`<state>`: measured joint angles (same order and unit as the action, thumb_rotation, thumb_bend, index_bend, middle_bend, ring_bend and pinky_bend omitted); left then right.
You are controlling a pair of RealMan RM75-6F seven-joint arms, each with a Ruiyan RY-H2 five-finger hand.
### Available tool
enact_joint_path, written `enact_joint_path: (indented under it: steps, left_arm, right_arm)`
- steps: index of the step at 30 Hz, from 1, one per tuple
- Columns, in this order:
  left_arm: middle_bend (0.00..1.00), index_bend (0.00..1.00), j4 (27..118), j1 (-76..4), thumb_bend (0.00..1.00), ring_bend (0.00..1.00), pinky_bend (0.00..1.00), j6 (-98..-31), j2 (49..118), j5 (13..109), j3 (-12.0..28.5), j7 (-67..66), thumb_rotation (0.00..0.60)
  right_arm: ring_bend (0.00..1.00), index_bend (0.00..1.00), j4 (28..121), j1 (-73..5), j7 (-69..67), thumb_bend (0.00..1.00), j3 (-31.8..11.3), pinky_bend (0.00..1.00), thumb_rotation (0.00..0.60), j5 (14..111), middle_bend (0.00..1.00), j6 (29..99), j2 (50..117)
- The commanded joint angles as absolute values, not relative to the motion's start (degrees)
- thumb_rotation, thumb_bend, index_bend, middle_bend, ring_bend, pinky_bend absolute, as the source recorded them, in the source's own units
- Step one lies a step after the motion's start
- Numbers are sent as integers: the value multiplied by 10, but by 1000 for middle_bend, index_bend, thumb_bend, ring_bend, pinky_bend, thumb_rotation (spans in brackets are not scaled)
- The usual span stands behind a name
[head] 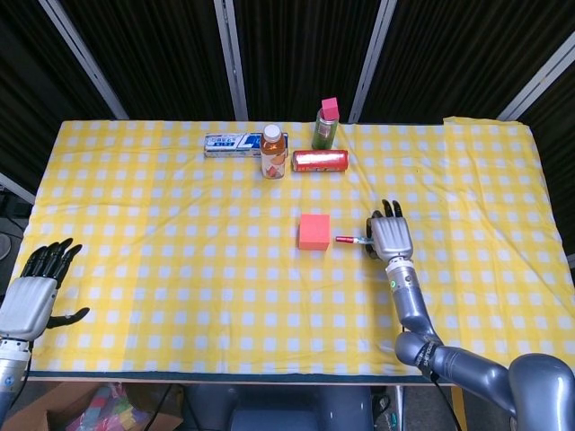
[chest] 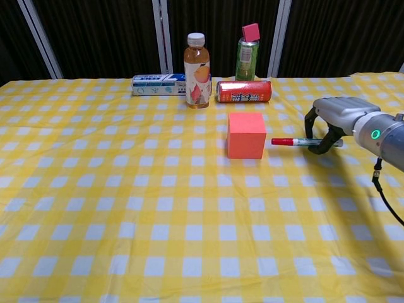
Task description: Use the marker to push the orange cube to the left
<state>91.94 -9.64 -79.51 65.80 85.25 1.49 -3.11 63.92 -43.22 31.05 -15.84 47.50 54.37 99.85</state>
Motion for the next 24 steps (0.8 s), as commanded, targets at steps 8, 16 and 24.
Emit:
enact_joint_path:
  steps: [8, 16, 24]
  left_arm:
    - [0, 0, 922, -98, 0, 0, 25, -790, 654, 851, 14, -21, 600]
    - [0, 0, 925, -101, 0, 0, 25, -781, 650, 847, 15, -12, 600]
    - [0, 0, 927, -102, 0, 0, 25, -780, 648, 846, 15, -8, 600]
  right_arm:
    - [0, 688, 616, -462, 336, 407, -172, 0, 600, 465, 314, 544, 1032]
    - [0, 688, 611, -486, 364, 407, -182, 0, 600, 453, 314, 549, 1055]
    - [0, 688, 616, -506, 383, 407, -190, 0, 600, 448, 314, 553, 1071]
